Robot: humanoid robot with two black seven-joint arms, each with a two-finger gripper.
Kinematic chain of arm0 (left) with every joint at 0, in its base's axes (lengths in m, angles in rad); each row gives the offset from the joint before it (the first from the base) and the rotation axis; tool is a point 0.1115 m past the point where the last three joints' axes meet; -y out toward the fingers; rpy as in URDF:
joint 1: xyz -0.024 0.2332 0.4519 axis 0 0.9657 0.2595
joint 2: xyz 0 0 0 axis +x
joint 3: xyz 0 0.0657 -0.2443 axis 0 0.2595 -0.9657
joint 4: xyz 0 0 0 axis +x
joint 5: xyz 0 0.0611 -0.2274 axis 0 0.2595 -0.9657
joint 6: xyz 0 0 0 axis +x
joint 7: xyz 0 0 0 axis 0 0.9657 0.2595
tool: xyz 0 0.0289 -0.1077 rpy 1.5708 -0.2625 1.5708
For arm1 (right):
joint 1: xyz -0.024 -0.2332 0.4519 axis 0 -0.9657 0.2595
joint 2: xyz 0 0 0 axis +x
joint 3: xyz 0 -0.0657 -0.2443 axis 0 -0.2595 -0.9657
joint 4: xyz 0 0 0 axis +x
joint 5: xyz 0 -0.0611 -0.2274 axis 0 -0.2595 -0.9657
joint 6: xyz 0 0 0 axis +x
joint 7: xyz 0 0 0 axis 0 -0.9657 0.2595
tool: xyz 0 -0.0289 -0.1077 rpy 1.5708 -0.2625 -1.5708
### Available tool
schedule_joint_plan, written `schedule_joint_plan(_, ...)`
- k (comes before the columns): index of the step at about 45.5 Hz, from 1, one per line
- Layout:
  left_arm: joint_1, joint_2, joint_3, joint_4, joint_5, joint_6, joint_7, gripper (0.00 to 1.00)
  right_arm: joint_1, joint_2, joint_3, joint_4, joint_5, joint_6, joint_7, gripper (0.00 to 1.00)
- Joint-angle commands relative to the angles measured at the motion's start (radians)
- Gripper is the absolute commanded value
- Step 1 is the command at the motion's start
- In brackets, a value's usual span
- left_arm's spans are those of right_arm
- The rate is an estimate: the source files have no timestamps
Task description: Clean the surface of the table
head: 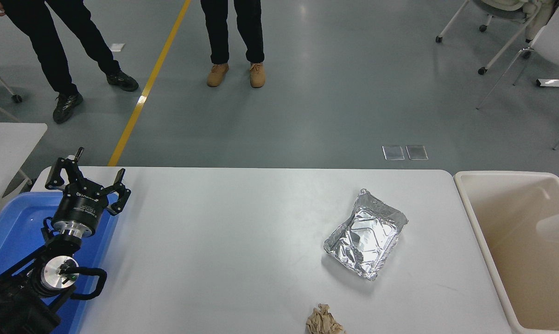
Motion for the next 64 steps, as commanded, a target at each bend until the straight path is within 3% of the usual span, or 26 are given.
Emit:
schedule_joint_plan(1,0.000,0.000,0.000,0.000,0.001,0.000,0.000,0.99,-0.001,0.047,0.001,-0.004,0.057,-0.013,-0.076,0.00)
schedule_joint_plan(42,0.000,0.000,0.000,0.000,-0.001,0.000,0.000,0.99,-0.021,0.096,0.001,-0.002,0.065,-0.104,-0.110,0.00)
schedule_joint_plan(48,0.000,0.000,0.000,0.000,-0.001,0.000,0.000,0.99,-0.027,0.094,0.001,-0.001,0.065,-0.112,-0.110,0.15)
schedule_joint_plan(51,0.000,0.000,0.000,0.000,-0.001,0.000,0.000,0.99,-0.030,0.091,0.002,0.001,0.065,-0.113,-0.110,0.30)
schedule_joint_plan(57,0.000,0.000,0.000,0.000,0.001,0.000,0.000,0.99,-0.032,0.091,0.004,0.001,0.065,-0.116,-0.110,0.39)
schedule_joint_plan(64,0.000,0.000,0.000,0.000,0.001,0.000,0.000,0.99,-0.032,0.091,0.005,0.007,0.095,-0.141,-0.110,0.62)
